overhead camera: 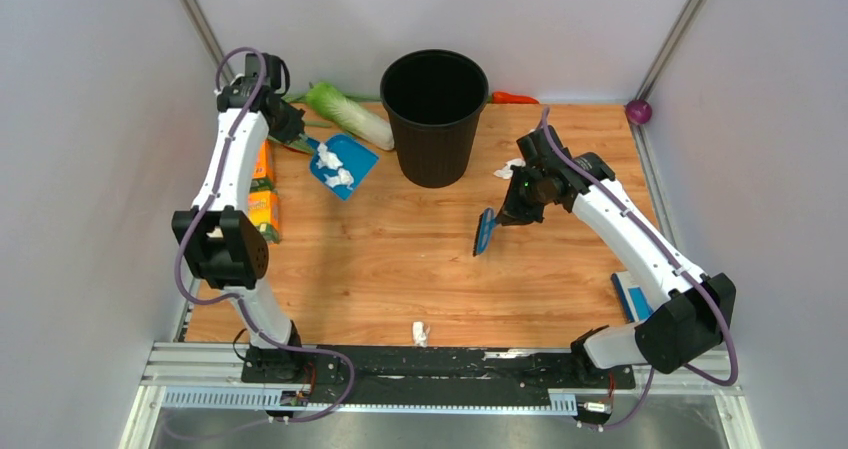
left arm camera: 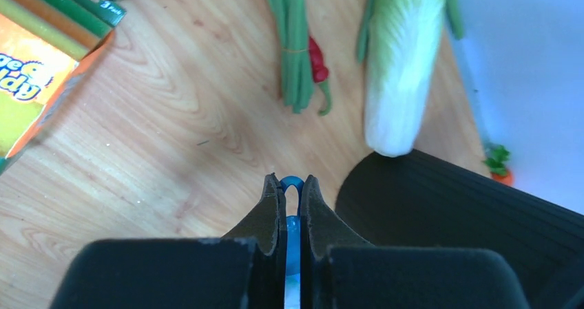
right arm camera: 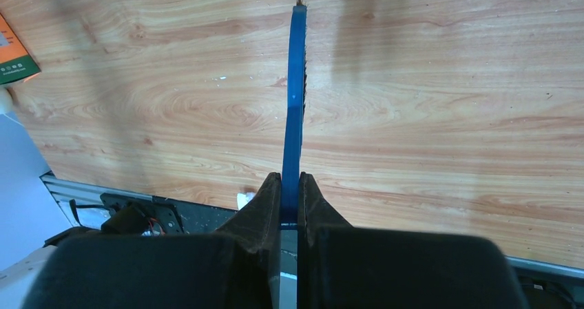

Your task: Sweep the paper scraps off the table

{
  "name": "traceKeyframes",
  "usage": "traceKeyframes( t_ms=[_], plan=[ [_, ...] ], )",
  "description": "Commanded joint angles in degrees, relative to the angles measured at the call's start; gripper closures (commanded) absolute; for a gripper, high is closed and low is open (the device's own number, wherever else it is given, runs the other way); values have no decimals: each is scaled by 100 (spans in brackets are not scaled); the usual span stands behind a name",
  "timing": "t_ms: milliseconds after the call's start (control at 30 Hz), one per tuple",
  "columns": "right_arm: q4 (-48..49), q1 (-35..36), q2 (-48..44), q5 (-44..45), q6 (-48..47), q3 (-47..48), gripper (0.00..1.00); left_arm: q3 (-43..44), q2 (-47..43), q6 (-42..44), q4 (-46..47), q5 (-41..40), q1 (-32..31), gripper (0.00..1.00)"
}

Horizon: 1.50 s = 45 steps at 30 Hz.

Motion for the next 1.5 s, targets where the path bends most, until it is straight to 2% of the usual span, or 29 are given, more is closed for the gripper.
traceKeyframes(
  t_ms=[0, 300, 567, 967, 1467],
  plan=[
    [22, -16, 38, -197, -108, 175, 100, 924, 248, -72, -603, 84, -19, 100],
    [22, -16, 118, -241, -178, 237, 100, 2041, 776, -687, -973, 356, -19, 100],
    [39, -25, 127, -250, -213, 202, 100, 2411, 873, -1206, -982, 541, -19, 100],
    [30, -25, -23, -241, -214, 70, 100, 2420, 653, -1944, -850, 532, -19, 100],
    [39, -25, -137, -259, -178, -123, 100, 2482, 600, -2392, -886, 796, -19, 100]
  ],
)
